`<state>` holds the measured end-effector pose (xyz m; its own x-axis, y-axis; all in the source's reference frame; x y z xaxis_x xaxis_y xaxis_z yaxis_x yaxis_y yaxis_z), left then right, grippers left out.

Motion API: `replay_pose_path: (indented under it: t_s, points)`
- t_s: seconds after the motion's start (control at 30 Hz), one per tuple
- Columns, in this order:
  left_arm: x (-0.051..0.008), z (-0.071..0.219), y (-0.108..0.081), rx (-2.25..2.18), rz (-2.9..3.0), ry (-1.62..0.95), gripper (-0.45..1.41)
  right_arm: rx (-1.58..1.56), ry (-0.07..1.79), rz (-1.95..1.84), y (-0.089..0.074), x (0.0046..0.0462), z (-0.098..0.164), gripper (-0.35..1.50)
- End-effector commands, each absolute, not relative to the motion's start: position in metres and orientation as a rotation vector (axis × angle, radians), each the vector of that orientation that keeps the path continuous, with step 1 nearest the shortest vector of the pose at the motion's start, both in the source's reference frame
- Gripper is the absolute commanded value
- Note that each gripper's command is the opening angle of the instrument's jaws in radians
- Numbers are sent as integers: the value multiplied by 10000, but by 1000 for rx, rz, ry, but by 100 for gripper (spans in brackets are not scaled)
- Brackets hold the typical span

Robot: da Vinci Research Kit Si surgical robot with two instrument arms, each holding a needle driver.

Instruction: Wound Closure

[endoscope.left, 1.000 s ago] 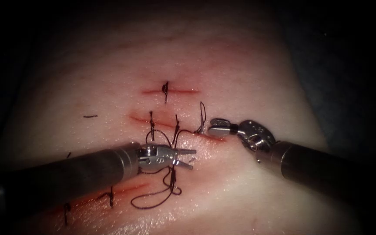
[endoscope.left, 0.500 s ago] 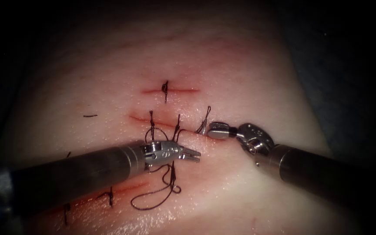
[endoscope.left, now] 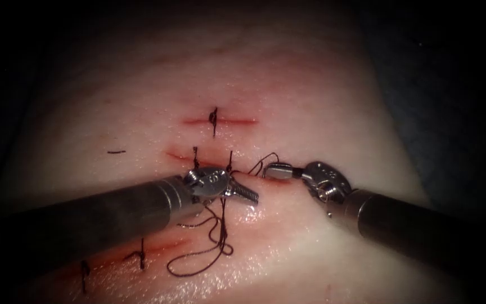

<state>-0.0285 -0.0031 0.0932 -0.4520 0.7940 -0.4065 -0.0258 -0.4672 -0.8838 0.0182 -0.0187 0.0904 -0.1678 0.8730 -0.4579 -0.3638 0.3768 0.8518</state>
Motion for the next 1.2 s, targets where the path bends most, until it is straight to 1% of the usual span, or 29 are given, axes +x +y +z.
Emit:
replay_pose_path:
  t_s: [0.03, 0.23, 0.33, 0.5, 0.6, 0.77, 0.9, 1.1, 1.13, 1.17, 1.2]
  points:
    - [-292, 933, -26, -1173, 1978, -1205, -45, 517, 1318, 1180, -184, 192, 910, -30]
    - [-299, 906, -16, -1108, 1863, -1482, -45, 518, 1319, 1184, -187, 194, 912, -33]
    - [-299, 895, -15, -988, 1804, -1602, -45, 516, 1320, 1181, -190, 194, 912, -33]
    - [-293, 881, -1, -797, 1697, -1715, -45, 514, 1323, 1184, -196, 194, 914, -35]
    - [-287, 873, 12, -707, 1599, -1690, -45, 516, 1323, 1187, -198, 194, 915, -35]
    - [-274, 856, 12, -727, 1612, -1699, -45, 518, 1323, 1187, -197, 193, 915, -35]
    - [-266, 833, 8, -982, 1800, -1653, -45, 519, 1323, 1185, -197, 191, 915, -35]
    - [-250, 787, 2, -1333, 2083, -1428, -45, 519, 1324, 1183, -200, 190, 915, -33]
    - [-246, 779, 1, -1382, 2111, -1370, -45, 525, 1323, 1178, -201, 190, 914, -20]
    - [-239, 767, -1, -1467, 2159, -1272, -45, 539, 1327, 1167, -201, 191, 912, 37]
    - [-236, 762, -3, -1509, 2180, -1224, -45, 541, 1327, 1168, -201, 191, 909, 56]
